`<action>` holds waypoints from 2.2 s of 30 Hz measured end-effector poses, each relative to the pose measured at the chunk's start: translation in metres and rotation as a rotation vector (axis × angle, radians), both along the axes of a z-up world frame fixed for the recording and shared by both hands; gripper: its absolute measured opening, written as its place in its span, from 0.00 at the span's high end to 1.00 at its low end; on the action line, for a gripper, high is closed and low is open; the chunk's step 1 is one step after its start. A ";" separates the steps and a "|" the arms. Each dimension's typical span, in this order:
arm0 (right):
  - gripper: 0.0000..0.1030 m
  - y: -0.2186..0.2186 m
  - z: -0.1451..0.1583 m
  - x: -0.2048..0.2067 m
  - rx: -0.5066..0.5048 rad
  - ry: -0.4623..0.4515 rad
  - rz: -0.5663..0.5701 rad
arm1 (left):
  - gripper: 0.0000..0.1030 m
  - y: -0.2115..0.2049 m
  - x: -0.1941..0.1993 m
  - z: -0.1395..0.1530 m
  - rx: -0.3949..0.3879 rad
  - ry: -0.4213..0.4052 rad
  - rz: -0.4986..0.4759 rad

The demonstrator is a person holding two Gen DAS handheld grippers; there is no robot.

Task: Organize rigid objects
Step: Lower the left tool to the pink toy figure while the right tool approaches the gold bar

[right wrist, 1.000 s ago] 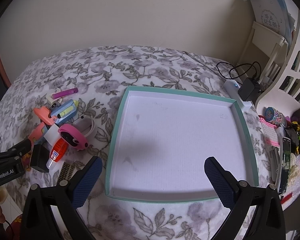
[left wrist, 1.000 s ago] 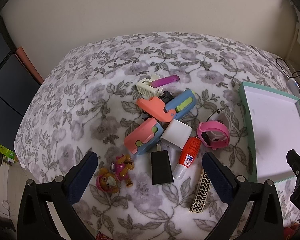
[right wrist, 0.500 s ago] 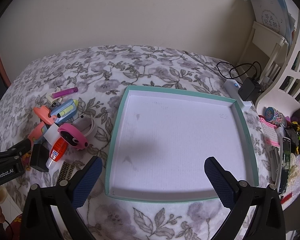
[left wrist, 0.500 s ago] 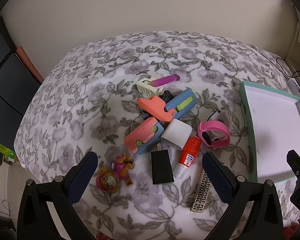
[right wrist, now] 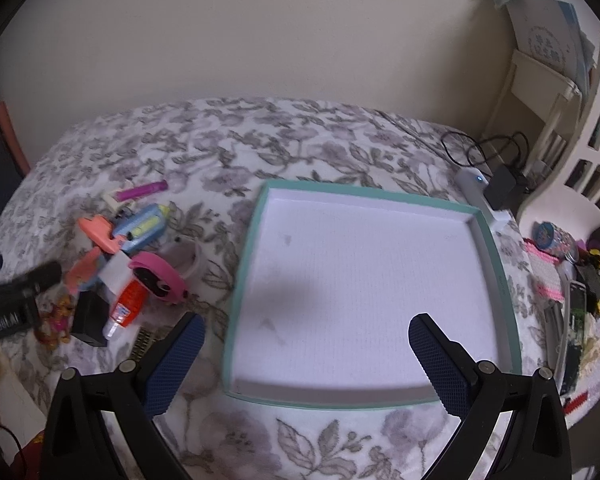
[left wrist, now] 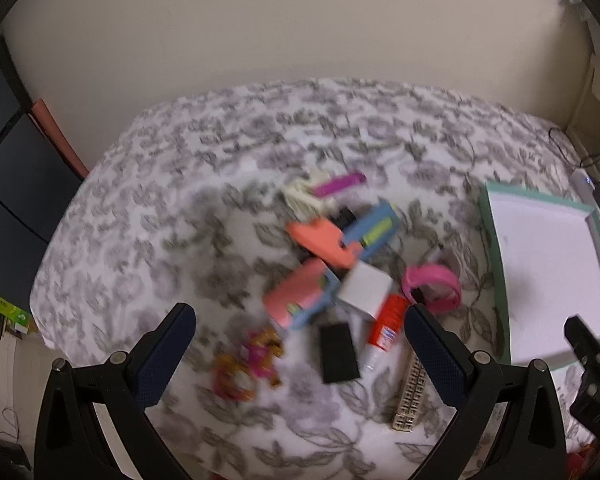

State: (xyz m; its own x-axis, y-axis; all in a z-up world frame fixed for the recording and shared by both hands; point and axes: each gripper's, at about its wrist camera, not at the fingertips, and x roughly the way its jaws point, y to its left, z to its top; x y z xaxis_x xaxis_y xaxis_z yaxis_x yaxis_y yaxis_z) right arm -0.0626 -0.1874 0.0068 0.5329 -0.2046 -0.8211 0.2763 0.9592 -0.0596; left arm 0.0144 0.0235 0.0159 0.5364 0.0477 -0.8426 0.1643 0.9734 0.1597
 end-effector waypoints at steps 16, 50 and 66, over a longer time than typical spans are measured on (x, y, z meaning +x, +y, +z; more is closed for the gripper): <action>0.00 0.073 -0.028 0.032 0.156 0.124 0.242 | 0.00 0.079 0.018 -0.021 0.034 0.092 0.091; 0.01 0.125 -0.111 0.027 0.042 0.409 0.533 | 0.00 0.102 0.014 -0.105 -0.053 0.245 0.104; 0.01 0.126 -0.120 0.074 0.071 0.371 0.532 | 0.00 0.100 0.017 -0.112 -0.069 0.253 0.081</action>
State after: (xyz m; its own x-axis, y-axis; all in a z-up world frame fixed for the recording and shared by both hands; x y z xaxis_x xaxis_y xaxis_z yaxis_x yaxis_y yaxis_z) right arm 0.0116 -0.0619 -0.1132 0.2250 0.0706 -0.9718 -0.2644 0.9644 0.0089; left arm 0.0309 0.1235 -0.0961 0.3050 0.0200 -0.9521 0.1118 0.9921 0.0566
